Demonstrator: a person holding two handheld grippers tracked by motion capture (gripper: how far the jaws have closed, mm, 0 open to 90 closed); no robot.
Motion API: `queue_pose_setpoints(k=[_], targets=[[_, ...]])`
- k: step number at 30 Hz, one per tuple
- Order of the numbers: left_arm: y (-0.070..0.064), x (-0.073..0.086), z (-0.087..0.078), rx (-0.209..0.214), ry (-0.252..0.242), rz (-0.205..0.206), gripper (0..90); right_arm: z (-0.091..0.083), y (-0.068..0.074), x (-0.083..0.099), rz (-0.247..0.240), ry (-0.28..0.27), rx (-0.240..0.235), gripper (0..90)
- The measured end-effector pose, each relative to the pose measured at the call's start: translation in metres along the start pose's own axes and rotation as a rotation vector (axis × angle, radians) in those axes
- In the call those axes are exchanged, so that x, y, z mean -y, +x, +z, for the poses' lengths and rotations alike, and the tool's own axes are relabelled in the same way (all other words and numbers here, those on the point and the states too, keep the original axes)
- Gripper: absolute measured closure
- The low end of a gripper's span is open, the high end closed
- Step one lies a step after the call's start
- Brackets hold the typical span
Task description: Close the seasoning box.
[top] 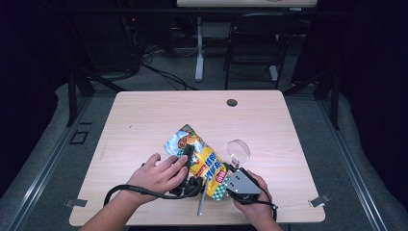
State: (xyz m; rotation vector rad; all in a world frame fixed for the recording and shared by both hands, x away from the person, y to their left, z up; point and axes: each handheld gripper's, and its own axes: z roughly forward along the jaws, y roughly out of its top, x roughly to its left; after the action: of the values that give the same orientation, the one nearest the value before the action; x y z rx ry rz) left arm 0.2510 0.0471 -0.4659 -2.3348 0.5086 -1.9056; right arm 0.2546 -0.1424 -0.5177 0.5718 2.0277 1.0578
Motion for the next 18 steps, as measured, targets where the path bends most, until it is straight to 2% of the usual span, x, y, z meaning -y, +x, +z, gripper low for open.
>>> queue_pose_setpoints(k=[1, 6, 18], targets=[[0.0003, -0.0001, 0.0000, 0.013, 0.004, 0.000, 69.5, 0.0002, 0.0001, 0.0001, 0.001, -0.002, -0.001, 71.4], [0.0003, -0.0006, -0.0008, -0.004, 0.001, 0.006, 69.5, 0.0001, 0.0003, 0.0001, -0.002, 0.000, 0.000, 71.4], [0.0023, -0.0024, -0.0015, -0.012, 0.000, 0.019, 69.7, -0.0002, 0.0000, 0.0002, 0.000, -0.001, 0.005, 71.4]])
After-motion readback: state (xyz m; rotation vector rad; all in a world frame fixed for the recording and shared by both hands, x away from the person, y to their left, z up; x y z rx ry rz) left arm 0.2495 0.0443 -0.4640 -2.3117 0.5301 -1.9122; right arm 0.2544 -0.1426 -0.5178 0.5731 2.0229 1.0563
